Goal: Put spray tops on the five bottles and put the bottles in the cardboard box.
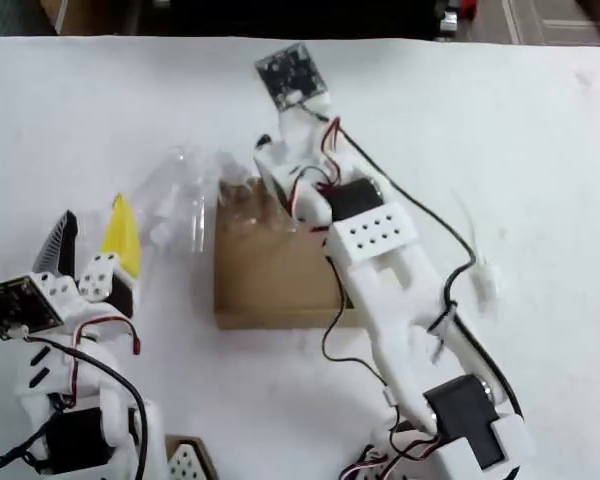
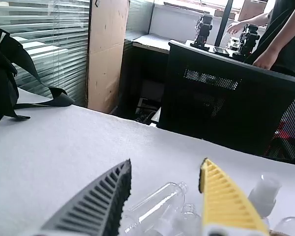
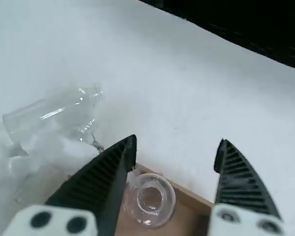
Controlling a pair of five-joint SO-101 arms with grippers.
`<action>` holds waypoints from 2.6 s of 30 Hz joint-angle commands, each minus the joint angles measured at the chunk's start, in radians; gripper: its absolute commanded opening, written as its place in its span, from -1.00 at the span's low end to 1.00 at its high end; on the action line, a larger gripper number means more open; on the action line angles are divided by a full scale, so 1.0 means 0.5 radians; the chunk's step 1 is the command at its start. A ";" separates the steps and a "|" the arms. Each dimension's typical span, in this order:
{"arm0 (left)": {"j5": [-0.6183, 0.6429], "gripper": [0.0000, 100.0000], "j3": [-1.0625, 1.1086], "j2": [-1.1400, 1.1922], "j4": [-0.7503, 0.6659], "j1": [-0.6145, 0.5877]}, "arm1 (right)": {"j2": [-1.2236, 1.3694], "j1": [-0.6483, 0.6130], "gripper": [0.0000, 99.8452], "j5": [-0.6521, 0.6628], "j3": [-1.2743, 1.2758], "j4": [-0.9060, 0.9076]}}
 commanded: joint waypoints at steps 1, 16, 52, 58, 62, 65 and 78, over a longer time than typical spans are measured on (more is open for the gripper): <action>0.012 -0.57 -0.006 -0.014 -0.043 0.023 | -0.069 0.005 -0.54 -0.043 -0.423 0.321; 0.012 -0.57 0.025 -0.014 -0.052 0.023 | -0.873 0.713 -0.98 -0.028 -0.611 1.247; 0.015 -0.57 0.055 -0.014 -0.061 0.023 | 0.388 1.999 -0.58 0.460 0.098 0.720; 0.012 -0.57 0.055 -0.014 -0.058 0.023 | 0.450 1.990 -0.58 0.709 0.224 0.683; 0.012 -0.57 0.055 -0.014 -0.058 0.023 | 0.293 1.975 -0.58 0.724 0.239 0.965; 0.012 -0.57 0.055 -0.014 -0.058 0.023 | 0.081 1.975 -0.58 0.724 0.273 1.076; 0.012 -0.57 0.055 -0.014 -0.052 0.023 | 0.005 1.827 -0.58 0.893 0.924 0.370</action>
